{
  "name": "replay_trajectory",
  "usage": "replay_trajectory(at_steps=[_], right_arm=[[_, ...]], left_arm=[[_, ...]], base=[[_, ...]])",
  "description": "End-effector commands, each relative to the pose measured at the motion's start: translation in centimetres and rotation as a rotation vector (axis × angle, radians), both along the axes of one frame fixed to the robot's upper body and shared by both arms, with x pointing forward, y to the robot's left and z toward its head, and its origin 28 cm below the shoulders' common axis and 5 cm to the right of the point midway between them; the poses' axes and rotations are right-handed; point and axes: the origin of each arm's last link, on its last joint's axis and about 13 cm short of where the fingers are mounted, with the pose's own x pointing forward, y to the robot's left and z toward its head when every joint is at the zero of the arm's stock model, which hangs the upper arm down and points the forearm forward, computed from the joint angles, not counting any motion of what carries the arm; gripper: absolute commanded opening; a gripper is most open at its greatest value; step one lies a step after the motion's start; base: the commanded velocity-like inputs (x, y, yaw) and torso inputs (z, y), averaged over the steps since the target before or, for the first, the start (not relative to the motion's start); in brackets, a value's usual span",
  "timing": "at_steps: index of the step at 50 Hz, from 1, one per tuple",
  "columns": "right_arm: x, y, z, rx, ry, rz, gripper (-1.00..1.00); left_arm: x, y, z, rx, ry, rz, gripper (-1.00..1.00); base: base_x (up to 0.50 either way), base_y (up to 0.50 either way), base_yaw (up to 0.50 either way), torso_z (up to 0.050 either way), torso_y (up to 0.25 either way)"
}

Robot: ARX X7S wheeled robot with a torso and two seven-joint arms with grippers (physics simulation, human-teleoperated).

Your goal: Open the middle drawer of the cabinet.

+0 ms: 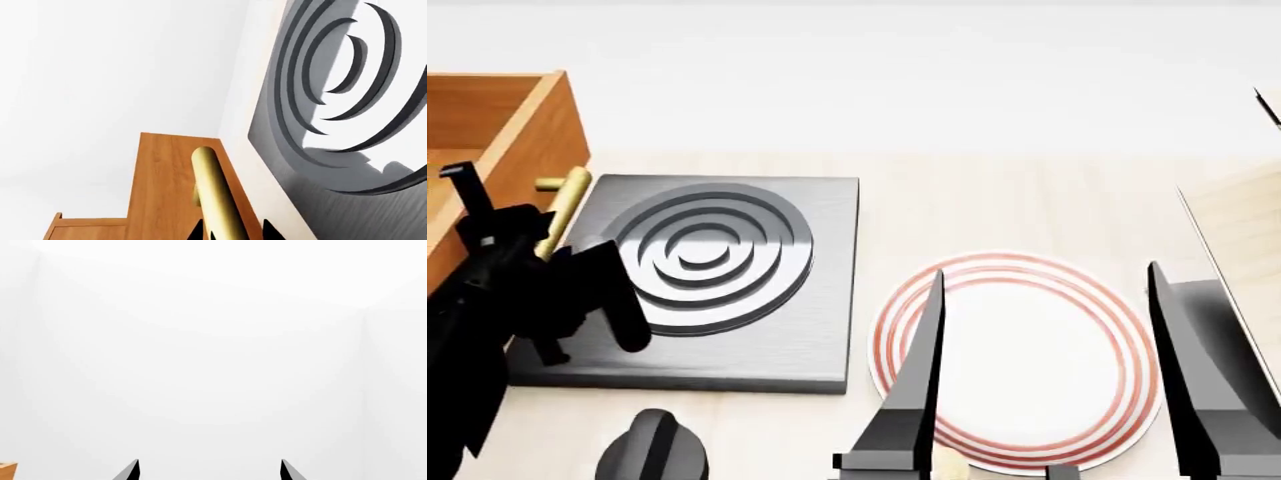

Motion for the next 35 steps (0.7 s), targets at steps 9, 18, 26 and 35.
replay_trajectory(at_steps=[9,18,26,35], right_arm=[[-0.1,-0.3,0.0,-0.003,0.002,-0.02,1.0],[-0.1,-0.3,0.0,-0.003,0.002,-0.02,1.0],[-0.1,-0.3,0.0,-0.002,0.002,-0.021,1.0],[0.0,-0.3,0.1,-0.001,0.001,-0.022,1.0]], left_arm=[[1.4,-0.6,4.1,-0.006,-0.292,-0.003,1.0],[1.5,-0.3,3.3,-0.029,-0.269,0.019,1.0],[0.7,-0.6,1.8,-0.225,-0.115,0.04,1.0],[-0.1,-0.6,0.2,-0.413,-0.01,0.095,1.0]], base=[[0.0,0.0,0.0,0.001,0.005],[0.0,0.0,0.0,0.001,0.003],[0.0,0.0,0.0,0.001,0.004],[0.0,0.0,0.0,0.0,0.001]])
